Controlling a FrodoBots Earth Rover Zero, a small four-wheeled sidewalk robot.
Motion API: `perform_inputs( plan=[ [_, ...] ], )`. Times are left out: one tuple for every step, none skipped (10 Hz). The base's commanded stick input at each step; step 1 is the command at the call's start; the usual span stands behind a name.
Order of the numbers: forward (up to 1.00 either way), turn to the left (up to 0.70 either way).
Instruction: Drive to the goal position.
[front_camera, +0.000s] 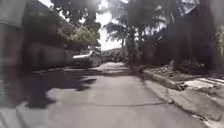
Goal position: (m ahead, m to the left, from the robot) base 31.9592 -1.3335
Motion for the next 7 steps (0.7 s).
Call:
perform_inputs(
  plan=[
    [1.00, 0.01],
    [1.00, 0.00],
    [1.00, 0.00],
    [1.00, 0.00],
    [1.00, 0.00],
    [1.00, 0.00],
    [1.00, 0.00]
  ],
)
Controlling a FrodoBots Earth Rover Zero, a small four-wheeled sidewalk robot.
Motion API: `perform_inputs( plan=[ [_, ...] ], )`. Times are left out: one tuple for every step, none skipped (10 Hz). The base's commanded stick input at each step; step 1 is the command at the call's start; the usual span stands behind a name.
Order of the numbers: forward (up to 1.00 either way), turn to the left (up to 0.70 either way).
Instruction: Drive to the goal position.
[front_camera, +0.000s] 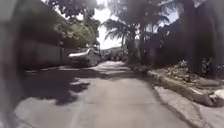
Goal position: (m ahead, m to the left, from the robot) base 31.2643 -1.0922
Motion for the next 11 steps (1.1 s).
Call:
perform_inputs(
  plan=[
    [1.00, 0.00],
    [1.00, 0.00],
    [1.00, 0.00],
    [1.00, 0.00],
    [1.00, 0.00],
    [1.00, 0.00],
    [1.00, 0.00],
    [1.00, 0.00],
    [1.00, 0.00],
    [1.00, 0.00],
    [1.00, 0.00]
  ],
)
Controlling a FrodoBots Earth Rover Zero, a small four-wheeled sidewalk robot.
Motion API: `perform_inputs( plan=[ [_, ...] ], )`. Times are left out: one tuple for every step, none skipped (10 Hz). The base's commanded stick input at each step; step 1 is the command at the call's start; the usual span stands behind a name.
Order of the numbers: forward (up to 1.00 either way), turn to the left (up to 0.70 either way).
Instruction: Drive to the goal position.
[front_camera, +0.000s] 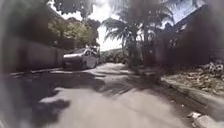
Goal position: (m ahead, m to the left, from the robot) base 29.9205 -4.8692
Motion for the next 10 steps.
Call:
perform_inputs(
  plan=[
    [1.00, 0.00],
    [1.00, 0.00],
    [1.00, 0.00],
    [1.00, 0.00],
    [1.00, 0.00],
    [1.00, 0.00],
    [1.00, 0.00],
    [1.00, 0.00],
    [1.00, 0.00],
    [1.00, 0.00]
  ],
)
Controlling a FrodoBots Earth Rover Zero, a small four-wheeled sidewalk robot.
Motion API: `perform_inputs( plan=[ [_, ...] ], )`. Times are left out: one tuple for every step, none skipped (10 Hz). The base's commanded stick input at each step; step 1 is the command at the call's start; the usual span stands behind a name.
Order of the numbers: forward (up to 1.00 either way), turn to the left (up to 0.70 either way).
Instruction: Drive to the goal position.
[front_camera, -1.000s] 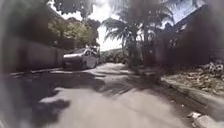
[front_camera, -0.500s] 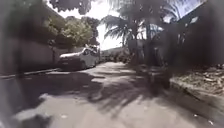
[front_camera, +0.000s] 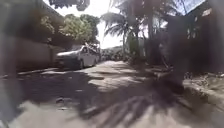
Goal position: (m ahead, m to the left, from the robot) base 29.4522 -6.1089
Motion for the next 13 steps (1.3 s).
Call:
perform_inputs(
  plan=[
    [1.00, 0.00],
    [1.00, -0.01],
    [1.00, -0.05],
    [1.00, -0.15],
    [1.00, -0.09],
    [1.00, -0.08],
    [1.00, -0.08],
    [1.00, -0.10],
    [1.00, -0.08],
    [1.00, -0.09],
    [1.00, -0.12],
    [1.00, -0.14],
    [1.00, -0.10]
  ],
)
